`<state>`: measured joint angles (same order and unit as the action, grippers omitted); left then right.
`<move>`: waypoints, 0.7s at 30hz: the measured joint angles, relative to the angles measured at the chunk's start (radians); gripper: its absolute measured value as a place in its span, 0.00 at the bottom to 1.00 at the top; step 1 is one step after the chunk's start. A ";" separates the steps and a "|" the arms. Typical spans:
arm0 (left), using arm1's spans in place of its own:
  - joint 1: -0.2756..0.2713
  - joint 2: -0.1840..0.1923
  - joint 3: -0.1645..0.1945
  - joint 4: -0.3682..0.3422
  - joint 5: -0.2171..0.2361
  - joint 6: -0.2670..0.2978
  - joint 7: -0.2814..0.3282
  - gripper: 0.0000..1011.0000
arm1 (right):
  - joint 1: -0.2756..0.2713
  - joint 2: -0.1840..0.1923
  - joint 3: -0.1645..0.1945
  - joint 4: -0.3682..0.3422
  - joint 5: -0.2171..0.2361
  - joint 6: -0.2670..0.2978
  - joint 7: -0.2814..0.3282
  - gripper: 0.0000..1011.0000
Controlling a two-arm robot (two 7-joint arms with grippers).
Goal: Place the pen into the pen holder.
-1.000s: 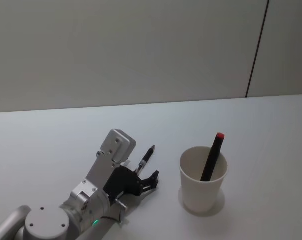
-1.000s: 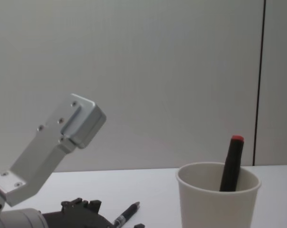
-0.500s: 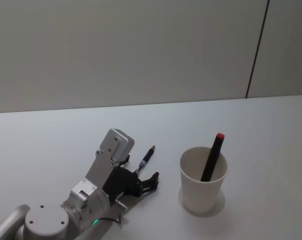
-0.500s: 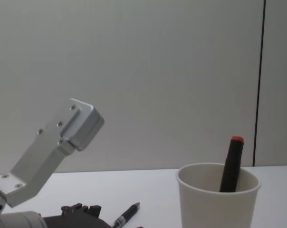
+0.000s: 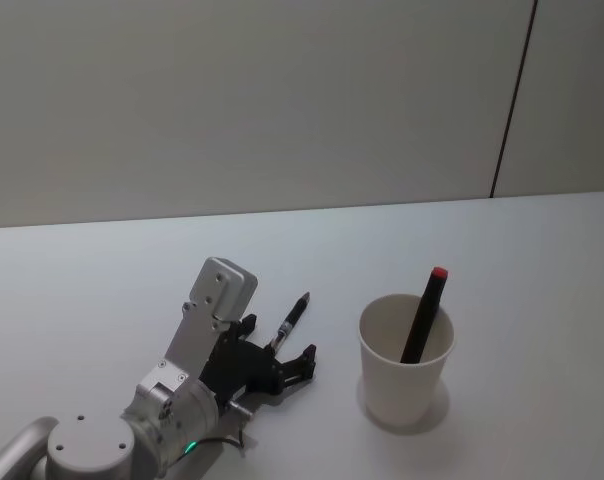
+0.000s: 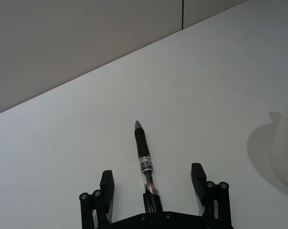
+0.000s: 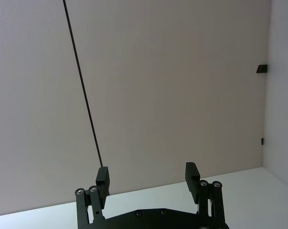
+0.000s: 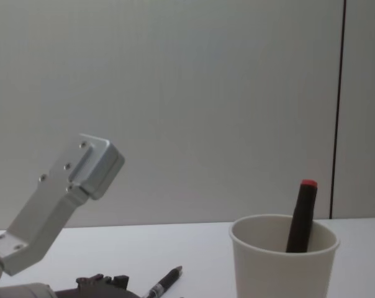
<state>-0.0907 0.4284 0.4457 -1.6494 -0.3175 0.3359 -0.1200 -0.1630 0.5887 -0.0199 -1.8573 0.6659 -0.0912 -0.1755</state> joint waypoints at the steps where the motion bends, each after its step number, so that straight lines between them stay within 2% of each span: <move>1: 0.001 0.000 -0.001 0.001 -0.003 0.000 0.001 0.99 | 0.000 0.000 0.000 0.000 0.000 0.000 0.000 0.99; 21: 0.006 -0.003 -0.005 0.005 -0.021 -0.005 0.010 0.95 | 0.000 0.000 0.000 0.000 0.000 0.000 0.000 0.99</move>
<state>-0.0848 0.4250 0.4409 -1.6442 -0.3383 0.3311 -0.1097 -0.1630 0.5887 -0.0199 -1.8573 0.6659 -0.0912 -0.1755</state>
